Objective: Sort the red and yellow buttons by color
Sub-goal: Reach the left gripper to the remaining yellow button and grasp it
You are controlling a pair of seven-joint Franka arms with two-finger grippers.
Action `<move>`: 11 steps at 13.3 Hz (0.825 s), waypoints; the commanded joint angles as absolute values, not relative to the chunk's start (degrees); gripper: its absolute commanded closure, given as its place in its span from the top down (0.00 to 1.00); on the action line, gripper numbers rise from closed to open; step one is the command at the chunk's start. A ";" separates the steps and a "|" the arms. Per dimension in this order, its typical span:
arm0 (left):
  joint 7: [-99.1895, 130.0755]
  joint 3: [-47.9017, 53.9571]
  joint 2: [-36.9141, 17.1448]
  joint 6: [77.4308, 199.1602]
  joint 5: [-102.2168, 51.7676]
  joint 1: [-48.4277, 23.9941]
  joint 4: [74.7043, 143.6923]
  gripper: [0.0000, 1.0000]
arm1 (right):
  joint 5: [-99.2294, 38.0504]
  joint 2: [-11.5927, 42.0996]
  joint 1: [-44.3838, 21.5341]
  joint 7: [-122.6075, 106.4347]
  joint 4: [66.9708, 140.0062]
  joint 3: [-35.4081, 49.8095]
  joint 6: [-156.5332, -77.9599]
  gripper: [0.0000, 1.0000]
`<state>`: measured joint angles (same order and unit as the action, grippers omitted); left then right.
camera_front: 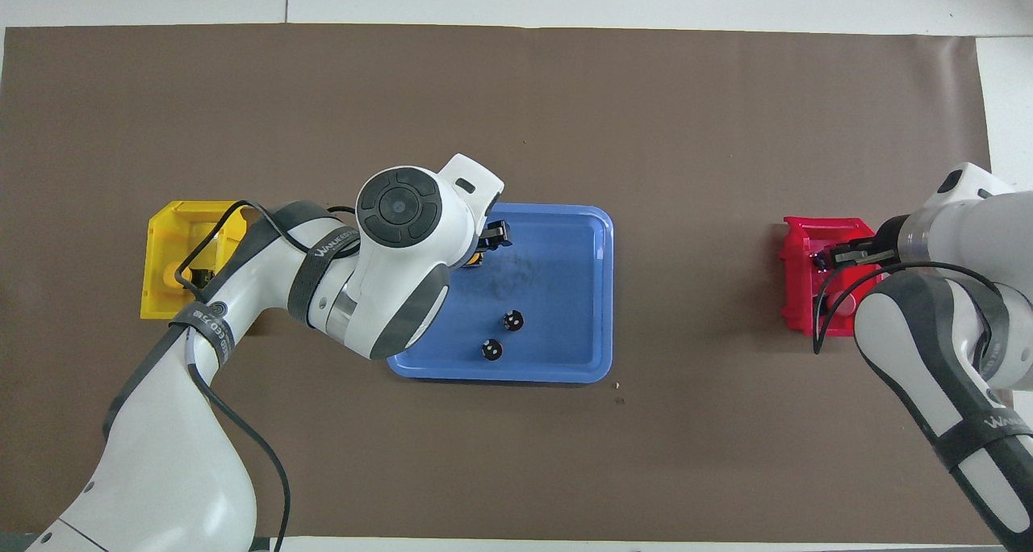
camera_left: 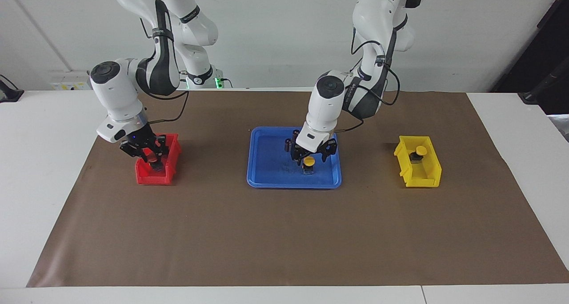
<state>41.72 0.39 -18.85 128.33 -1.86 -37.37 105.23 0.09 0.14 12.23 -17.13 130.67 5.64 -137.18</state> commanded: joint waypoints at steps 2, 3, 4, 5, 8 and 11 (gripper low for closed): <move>43.50 -0.44 -19.16 127.00 -2.55 -38.32 104.24 0.39 | -1.41 -0.09 12.75 -17.32 132.54 6.42 -140.35 0.28; 43.51 -0.53 -19.16 127.00 -3.59 -38.32 104.24 0.18 | -1.41 0.26 12.66 -17.05 132.63 6.42 -141.32 0.28; 43.51 -0.44 -19.16 126.91 -3.86 -38.32 104.15 0.04 | -1.41 0.35 12.74 -17.14 132.80 6.50 -141.33 0.28; 43.59 -0.53 -19.16 126.57 -4.74 -38.32 103.89 0.02 | -1.41 0.26 12.74 -17.23 133.15 6.50 -141.59 0.28; 42.72 -1.40 -20.47 115.02 -5.45 -35.87 95.41 0.02 | -1.41 0.18 12.66 -17.40 133.51 6.42 -141.68 0.48; 33.27 -2.37 -18.82 101.91 0.06 -29.73 87.56 0.01 | -1.32 0.70 12.66 -18.28 129.92 6.42 -138.28 0.72</move>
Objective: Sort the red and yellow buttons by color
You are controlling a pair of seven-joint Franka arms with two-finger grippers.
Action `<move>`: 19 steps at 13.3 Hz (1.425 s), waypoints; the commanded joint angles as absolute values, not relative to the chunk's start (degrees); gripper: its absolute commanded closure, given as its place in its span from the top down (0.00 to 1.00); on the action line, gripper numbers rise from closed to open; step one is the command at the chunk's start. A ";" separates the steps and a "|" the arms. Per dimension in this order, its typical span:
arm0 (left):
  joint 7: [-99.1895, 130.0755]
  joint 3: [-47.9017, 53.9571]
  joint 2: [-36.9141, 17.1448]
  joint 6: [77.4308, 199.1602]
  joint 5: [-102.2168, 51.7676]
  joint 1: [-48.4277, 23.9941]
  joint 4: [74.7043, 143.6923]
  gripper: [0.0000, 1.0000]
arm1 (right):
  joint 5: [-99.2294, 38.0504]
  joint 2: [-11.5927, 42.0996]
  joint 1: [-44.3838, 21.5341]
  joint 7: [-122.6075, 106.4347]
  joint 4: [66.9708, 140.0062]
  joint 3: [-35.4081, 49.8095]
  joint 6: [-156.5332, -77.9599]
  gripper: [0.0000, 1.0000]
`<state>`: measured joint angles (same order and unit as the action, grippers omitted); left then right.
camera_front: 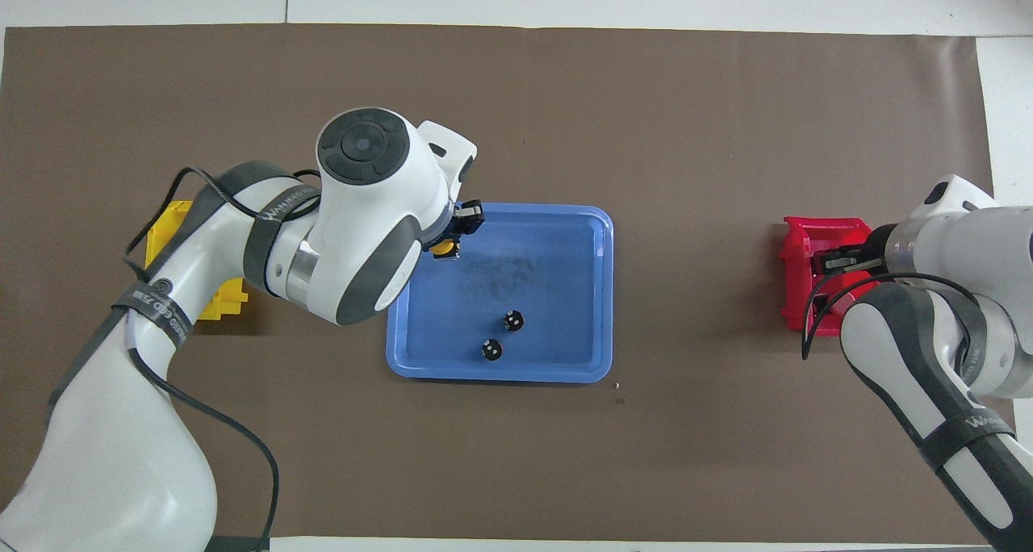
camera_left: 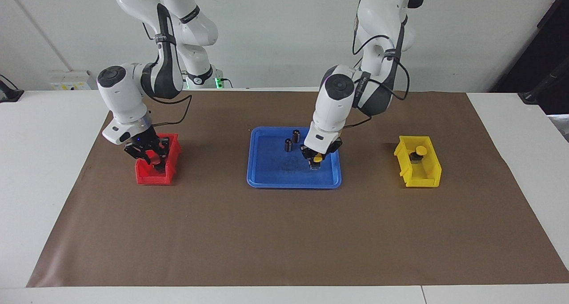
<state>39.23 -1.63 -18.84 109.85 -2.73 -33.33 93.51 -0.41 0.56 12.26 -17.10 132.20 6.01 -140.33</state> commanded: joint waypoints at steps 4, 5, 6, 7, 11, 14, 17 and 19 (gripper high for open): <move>9.98 -2.72 -15.65 97.21 0.62 -15.77 86.66 0.01 | -1.32 2.03 12.39 -17.40 114.91 6.77 -120.02 0.95; 6.10 -2.72 -15.64 97.99 0.62 -13.30 87.01 0.01 | -1.32 1.50 12.39 -16.36 111.91 6.85 -114.92 1.00; 2.76 -2.72 -15.64 98.61 0.70 -10.84 87.27 0.01 | -1.32 0.62 12.31 -14.61 109.01 6.86 -110.17 1.00; -1.10 -2.72 -15.64 99.48 0.70 -8.03 87.71 0.01 | -1.32 -0.43 11.78 -11.63 105.94 7.29 -104.21 1.00; -3.78 -2.72 -10.91 109.75 0.70 -5.19 100.07 0.01 | -1.23 -2.99 11.33 -5.37 96.80 7.29 -90.82 1.00; -3.95 -2.72 -6.69 120.99 0.70 -4.31 111.85 0.01 | 0.00 -2.81 12.21 -5.36 92.47 6.59 -85.98 1.00; -3.87 -2.72 -6.15 121.38 0.62 -3.78 114.43 0.01 | 0.00 -2.64 14.06 -5.36 92.20 6.68 -86.31 1.00; -3.78 -2.64 -6.15 121.29 0.62 -3.95 114.52 0.01 | 0.00 -2.46 14.59 -5.36 92.20 6.42 -86.31 1.00</move>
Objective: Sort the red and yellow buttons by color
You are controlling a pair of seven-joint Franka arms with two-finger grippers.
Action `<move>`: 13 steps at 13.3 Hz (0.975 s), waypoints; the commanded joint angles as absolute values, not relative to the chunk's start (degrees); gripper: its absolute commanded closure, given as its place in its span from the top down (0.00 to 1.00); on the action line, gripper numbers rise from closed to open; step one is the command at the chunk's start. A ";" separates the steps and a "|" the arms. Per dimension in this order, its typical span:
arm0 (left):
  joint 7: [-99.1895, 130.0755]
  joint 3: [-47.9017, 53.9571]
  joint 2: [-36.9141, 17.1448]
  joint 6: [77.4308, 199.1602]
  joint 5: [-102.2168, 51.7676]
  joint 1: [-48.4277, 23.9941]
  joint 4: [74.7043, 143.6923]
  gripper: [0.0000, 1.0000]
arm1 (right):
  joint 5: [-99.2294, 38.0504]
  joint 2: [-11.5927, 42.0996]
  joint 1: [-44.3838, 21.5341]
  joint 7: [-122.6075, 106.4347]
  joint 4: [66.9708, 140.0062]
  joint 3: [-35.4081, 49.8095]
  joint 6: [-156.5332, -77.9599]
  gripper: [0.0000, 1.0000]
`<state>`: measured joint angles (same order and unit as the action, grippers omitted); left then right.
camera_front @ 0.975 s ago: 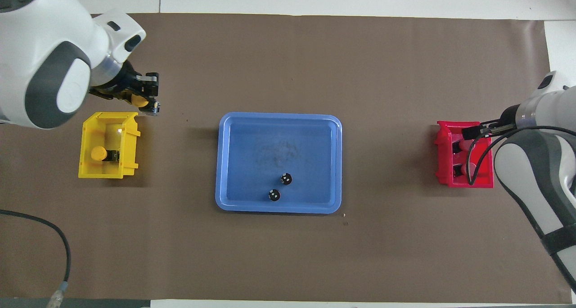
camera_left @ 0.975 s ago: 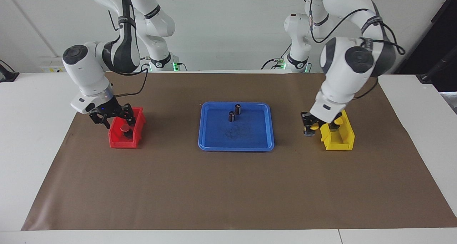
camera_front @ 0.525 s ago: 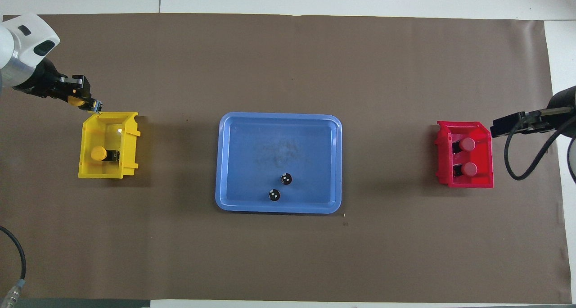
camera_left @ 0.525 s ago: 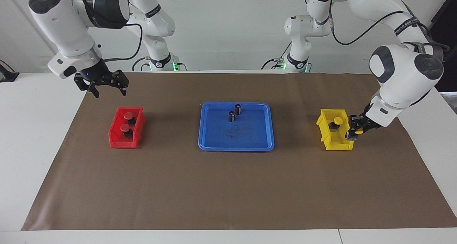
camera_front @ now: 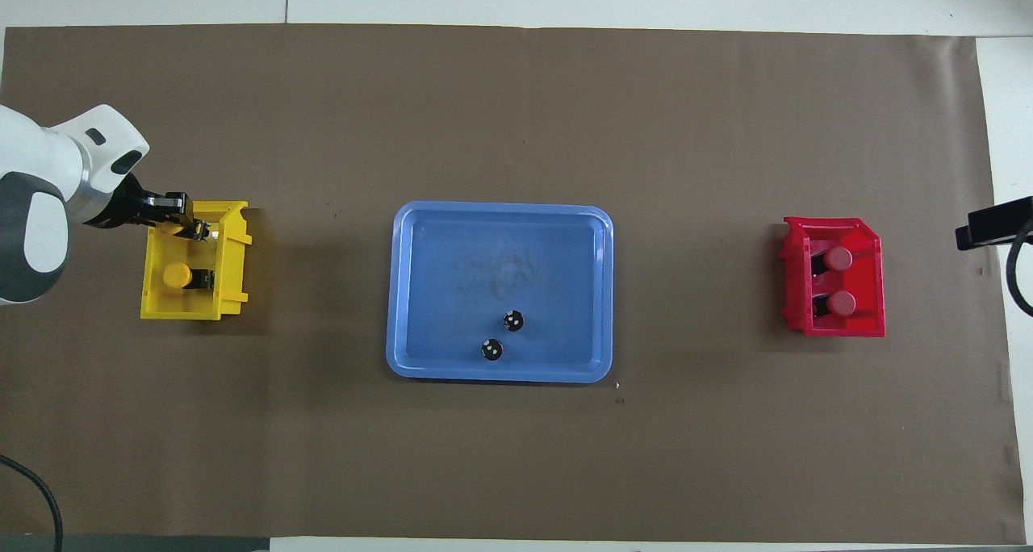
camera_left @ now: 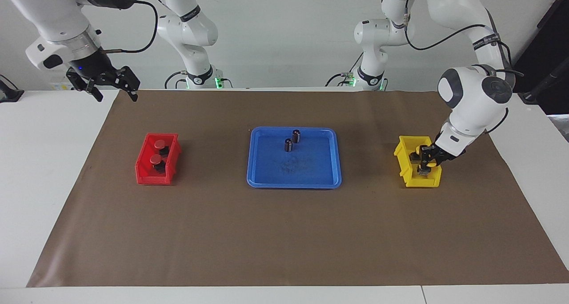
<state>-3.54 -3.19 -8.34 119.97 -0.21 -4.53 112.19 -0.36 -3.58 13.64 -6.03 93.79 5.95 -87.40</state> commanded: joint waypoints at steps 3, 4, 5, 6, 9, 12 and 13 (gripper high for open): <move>-3.78 -2.64 -5.45 122.95 0.70 -4.04 117.06 0.01 | 0.17 -2.81 2.41 -5.36 92.37 -6.10 -86.57 1.00; -3.78 -2.64 -6.15 124.61 0.62 -4.22 117.33 0.01 | 0.18 -2.73 2.03 -5.36 92.55 -6.15 -86.92 1.00; -3.69 -2.64 -6.41 126.11 0.62 -4.13 118.03 0.01 | 0.18 -2.90 1.85 -5.36 92.64 -6.41 -86.84 1.00; -3.52 -2.64 -6.68 126.91 0.70 -4.04 118.30 0.01 | 0.18 -2.90 2.28 -5.36 92.81 -6.07 -86.84 1.00; -3.25 -2.64 -8.43 129.98 0.62 -4.22 118.30 0.05 | 0.18 -2.72 2.02 -5.27 92.72 -5.98 -86.22 1.00; -2.99 -2.64 -9.23 130.34 0.53 -4.04 117.95 0.54 | 0.09 -3.16 1.93 -5.36 92.98 -5.98 -85.87 1.00; -2.73 -2.64 -9.23 129.82 0.53 -4.13 117.69 0.61 | 0.09 -3.25 2.02 -5.36 93.34 -5.98 -85.87 1.00</move>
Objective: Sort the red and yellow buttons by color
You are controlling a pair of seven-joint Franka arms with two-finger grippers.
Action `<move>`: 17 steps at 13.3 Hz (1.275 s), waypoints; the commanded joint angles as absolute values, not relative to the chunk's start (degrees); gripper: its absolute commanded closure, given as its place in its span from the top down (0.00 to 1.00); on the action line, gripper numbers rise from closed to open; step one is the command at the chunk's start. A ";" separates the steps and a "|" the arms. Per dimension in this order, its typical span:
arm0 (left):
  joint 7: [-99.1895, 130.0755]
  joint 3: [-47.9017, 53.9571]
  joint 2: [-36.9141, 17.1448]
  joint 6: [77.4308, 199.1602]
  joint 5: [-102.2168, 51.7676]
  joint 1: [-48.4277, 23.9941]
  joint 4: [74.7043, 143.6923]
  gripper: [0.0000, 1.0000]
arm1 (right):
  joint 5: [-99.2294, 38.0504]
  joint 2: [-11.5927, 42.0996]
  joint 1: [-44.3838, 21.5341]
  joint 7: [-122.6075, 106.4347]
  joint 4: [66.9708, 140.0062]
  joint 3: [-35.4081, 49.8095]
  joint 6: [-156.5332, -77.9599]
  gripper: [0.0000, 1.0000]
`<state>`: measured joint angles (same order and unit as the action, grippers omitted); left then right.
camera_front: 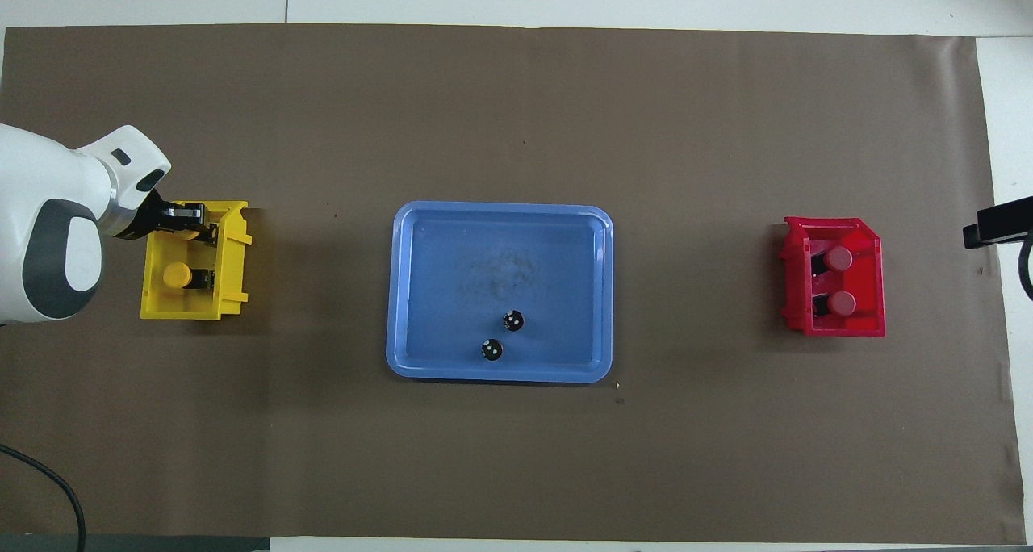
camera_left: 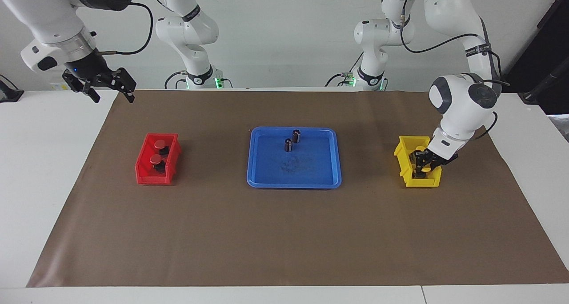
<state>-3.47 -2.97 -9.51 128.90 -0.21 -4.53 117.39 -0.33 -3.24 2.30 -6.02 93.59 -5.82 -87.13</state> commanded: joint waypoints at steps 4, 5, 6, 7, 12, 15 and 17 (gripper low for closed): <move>-2.81 -2.64 -9.05 124.57 0.26 -4.57 114.02 0.75 | 0.00 -3.43 1.84 -5.27 93.87 -5.98 -86.83 1.00; -2.90 -2.64 -9.05 120.89 0.26 -4.57 110.95 0.76 | -0.35 -3.25 2.11 -5.27 93.87 -5.98 -87.18 1.00; -3.16 -2.64 -9.14 117.11 0.26 -4.57 108.13 0.77 | -0.26 -2.90 2.02 -5.01 93.17 -6.06 -87.19 1.00; -3.43 -2.55 -9.14 112.63 0.35 -4.66 104.71 0.85 | -0.44 -2.81 1.76 -4.57 93.16 -6.06 -87.10 1.00; -3.43 -1.76 -5.37 94.68 -1.92 -5.01 89.94 1.00 | 0.17 -2.11 1.32 -3.87 92.29 -5.89 -86.48 1.00; -3.60 -1.93 -5.01 85.02 -2.99 -5.01 82.90 1.00 | 0.00 -2.28 1.49 -3.87 92.37 -5.89 -86.22 1.00; -3.60 -1.93 -5.10 82.36 -2.99 -5.01 80.96 1.00 | 0.00 -2.29 1.49 -3.87 92.37 -5.89 -86.13 1.00</move>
